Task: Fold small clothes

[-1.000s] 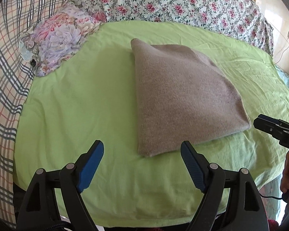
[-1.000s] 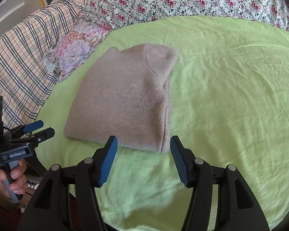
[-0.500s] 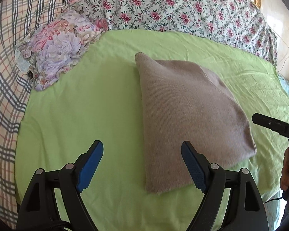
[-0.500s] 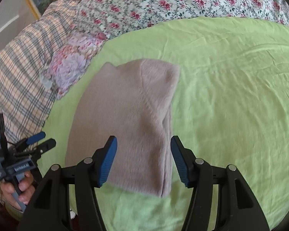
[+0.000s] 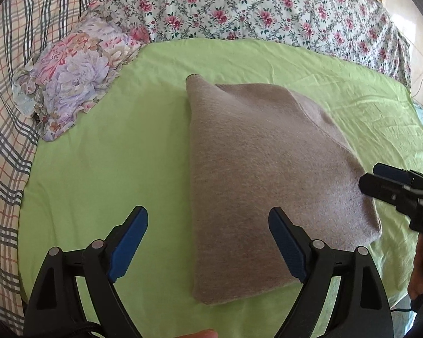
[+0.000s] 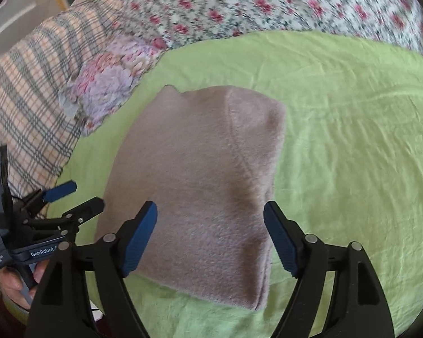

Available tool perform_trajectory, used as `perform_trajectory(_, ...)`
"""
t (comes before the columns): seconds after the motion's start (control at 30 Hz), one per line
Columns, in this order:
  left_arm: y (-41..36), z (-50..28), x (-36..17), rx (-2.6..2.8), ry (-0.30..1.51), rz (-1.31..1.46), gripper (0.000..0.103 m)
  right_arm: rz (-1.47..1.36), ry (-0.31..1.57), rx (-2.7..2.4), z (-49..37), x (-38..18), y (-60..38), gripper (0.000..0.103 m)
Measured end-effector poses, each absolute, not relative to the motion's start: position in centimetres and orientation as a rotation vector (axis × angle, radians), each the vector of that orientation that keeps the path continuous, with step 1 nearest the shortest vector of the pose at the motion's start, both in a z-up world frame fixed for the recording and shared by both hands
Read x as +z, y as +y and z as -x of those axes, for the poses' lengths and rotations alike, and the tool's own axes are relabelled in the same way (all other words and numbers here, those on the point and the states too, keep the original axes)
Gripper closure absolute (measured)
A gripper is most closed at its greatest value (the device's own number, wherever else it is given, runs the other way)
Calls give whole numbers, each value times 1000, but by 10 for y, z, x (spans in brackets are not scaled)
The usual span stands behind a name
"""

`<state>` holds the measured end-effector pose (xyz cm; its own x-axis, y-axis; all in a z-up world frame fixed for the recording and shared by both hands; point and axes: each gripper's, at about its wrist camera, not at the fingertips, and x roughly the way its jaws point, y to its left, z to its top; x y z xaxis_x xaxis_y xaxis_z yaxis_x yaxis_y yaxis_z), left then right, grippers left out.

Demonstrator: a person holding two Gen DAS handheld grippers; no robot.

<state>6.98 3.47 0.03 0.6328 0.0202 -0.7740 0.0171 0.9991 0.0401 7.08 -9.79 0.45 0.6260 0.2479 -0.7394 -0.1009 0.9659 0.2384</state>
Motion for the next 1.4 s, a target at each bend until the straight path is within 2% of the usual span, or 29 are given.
perform_trajectory(1.4, 35, -63, -1, 57, 884, -64, 9, -132, 886, 225, -71, -5, -75, 16)
